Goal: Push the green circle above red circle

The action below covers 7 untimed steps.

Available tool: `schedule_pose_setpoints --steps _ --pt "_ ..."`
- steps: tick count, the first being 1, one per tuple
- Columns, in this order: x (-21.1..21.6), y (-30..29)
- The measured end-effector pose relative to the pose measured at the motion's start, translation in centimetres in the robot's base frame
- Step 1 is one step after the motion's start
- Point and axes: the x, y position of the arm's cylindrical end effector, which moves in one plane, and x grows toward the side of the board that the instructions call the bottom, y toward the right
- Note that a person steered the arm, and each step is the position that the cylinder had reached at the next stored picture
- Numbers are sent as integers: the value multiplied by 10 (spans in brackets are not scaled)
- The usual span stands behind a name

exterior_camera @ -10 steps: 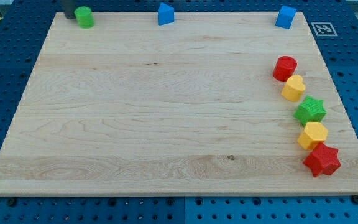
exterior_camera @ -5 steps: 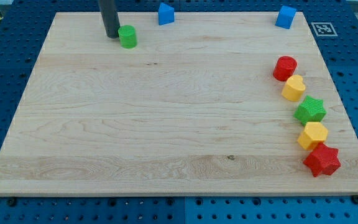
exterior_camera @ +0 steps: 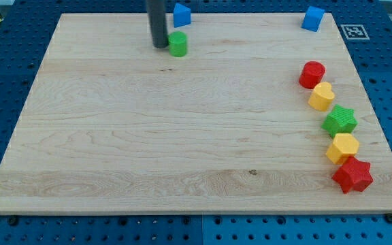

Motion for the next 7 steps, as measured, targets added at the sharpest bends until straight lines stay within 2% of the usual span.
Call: schedule_pose_setpoints --steps 3,6,7 --pt "15 128" --pt "66 113" --pt "67 137"
